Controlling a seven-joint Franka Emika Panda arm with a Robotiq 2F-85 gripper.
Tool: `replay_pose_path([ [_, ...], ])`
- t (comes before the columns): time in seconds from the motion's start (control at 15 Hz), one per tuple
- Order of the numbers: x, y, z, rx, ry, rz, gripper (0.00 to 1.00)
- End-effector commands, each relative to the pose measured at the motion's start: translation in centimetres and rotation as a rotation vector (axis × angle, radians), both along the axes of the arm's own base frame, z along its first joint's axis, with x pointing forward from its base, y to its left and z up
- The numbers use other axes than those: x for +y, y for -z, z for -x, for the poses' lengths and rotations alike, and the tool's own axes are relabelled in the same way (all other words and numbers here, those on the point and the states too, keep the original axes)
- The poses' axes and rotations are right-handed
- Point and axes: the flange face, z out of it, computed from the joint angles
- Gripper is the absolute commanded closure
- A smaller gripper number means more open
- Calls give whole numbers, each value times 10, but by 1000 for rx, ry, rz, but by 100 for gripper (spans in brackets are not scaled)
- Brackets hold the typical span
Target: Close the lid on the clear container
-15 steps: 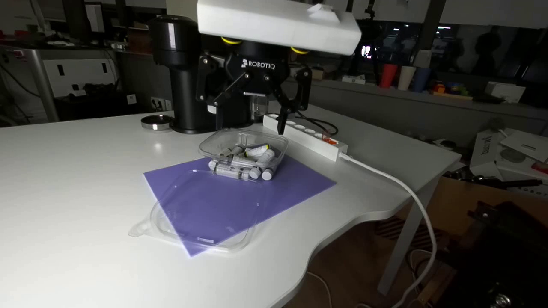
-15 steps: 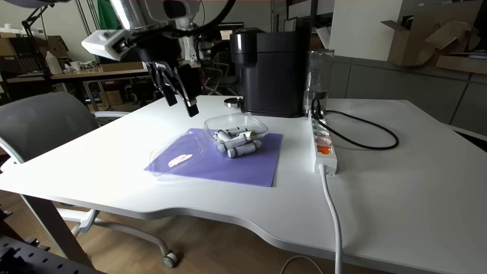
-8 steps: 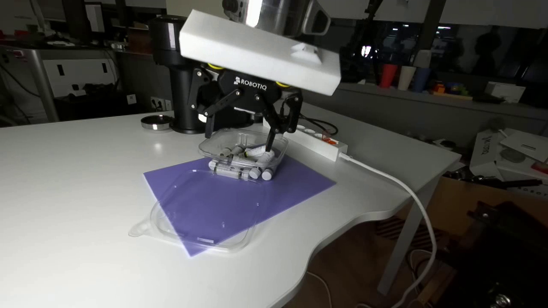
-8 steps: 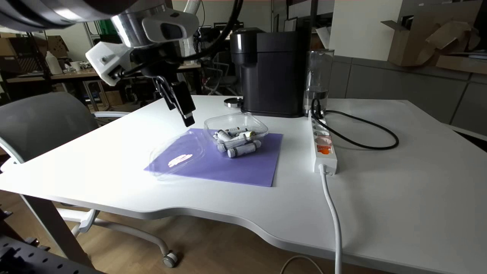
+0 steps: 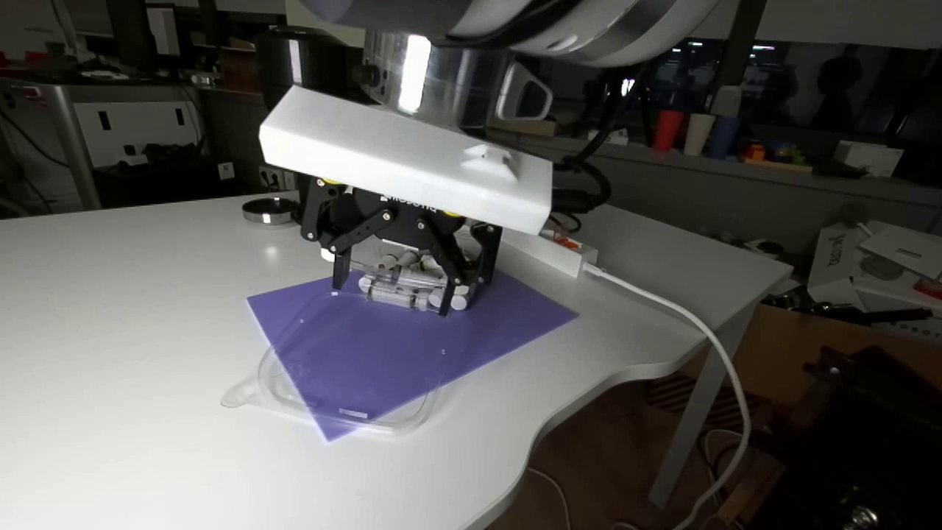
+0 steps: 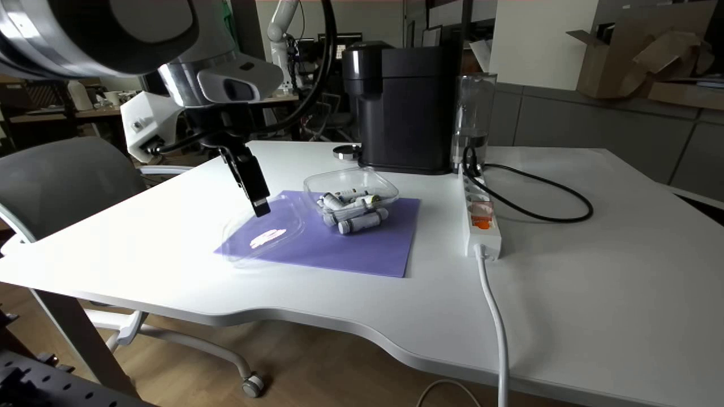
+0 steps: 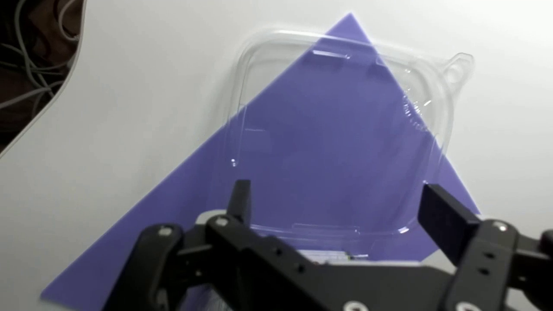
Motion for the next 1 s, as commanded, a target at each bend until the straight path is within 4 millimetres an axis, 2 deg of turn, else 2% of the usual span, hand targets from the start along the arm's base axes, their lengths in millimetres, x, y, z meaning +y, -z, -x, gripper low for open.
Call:
replay_pose_path([
  [0.0,0,0,-1,-1,1,0,0],
  [0.4,0,-1,-1,-2,1,1,0],
  [0.73,-39,17,4,60,87,44,0],
  [0.93,-39,25,6,49,91,48,0],
])
